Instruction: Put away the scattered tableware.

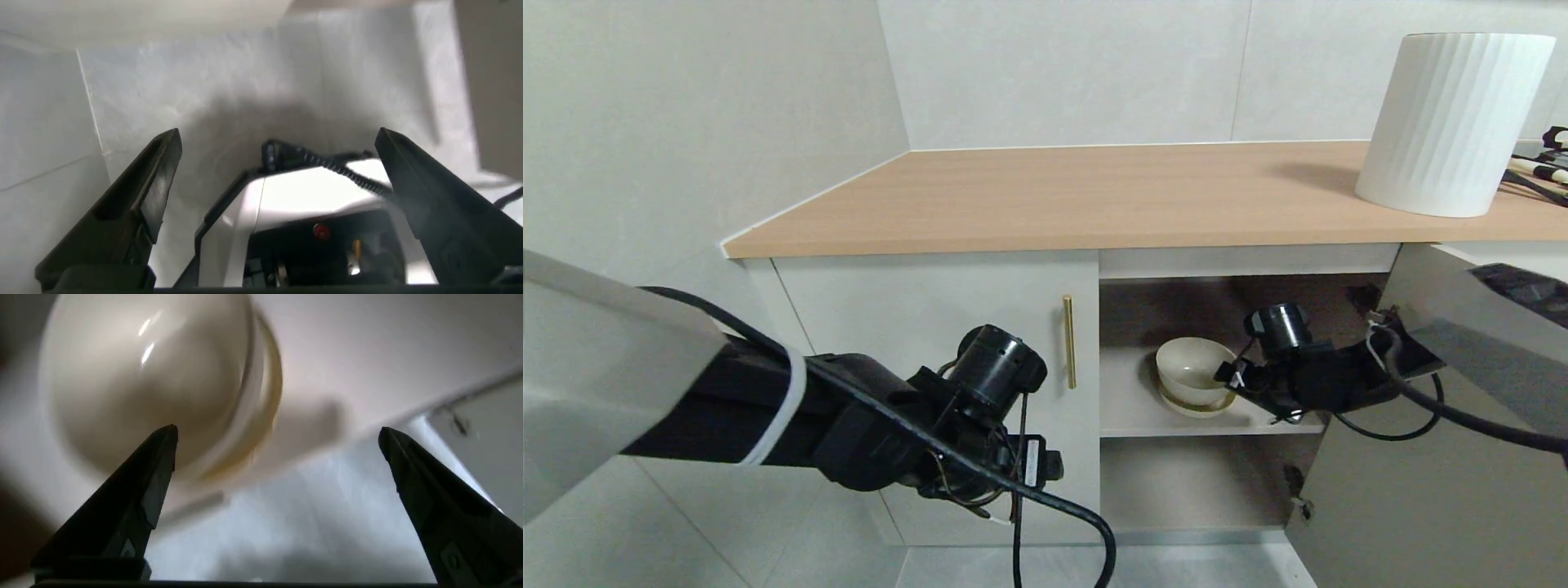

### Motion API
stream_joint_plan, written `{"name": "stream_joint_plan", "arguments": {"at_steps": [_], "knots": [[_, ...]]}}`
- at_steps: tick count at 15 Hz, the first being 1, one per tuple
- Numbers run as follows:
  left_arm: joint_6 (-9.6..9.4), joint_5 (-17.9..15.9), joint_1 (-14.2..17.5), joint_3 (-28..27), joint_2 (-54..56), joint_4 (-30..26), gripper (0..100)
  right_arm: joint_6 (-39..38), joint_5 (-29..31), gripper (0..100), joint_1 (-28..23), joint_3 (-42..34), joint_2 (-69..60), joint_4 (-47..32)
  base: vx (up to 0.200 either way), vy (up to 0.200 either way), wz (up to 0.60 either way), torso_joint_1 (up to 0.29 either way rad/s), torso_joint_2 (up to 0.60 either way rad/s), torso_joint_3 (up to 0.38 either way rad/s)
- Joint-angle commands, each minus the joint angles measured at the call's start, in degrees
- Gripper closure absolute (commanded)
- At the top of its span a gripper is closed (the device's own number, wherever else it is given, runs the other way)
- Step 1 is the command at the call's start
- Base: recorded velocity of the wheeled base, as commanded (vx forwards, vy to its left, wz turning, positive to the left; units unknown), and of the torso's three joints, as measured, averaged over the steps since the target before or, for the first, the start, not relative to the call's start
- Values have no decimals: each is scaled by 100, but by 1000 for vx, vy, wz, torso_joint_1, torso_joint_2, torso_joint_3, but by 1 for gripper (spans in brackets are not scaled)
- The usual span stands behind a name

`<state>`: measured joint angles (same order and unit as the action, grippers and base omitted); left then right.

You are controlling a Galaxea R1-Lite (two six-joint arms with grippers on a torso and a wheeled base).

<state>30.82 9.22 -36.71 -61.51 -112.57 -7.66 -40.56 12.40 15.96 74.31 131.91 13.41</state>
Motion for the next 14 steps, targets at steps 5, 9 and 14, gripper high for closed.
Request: {"name": "stream_joint_plan", "arguments": {"at_steps": [5, 9, 14], "knots": [[-67, -16, 401, 966, 2397, -175, 0, 980, -607, 0, 232, -1842, -2882, -1429, 0, 0, 0, 0, 0, 0], [-225, 28, 410, 1563, 3355, -245, 0, 1384, -607, 0, 953, -2826, -4701, -1798, 0, 0, 0, 0, 0, 0], [-252, 72, 603, 1792, 3733, -245, 0, 1384, -581, 0, 1384, -2773, -5844, -2703, 0, 0, 0, 0, 0, 0]]}}
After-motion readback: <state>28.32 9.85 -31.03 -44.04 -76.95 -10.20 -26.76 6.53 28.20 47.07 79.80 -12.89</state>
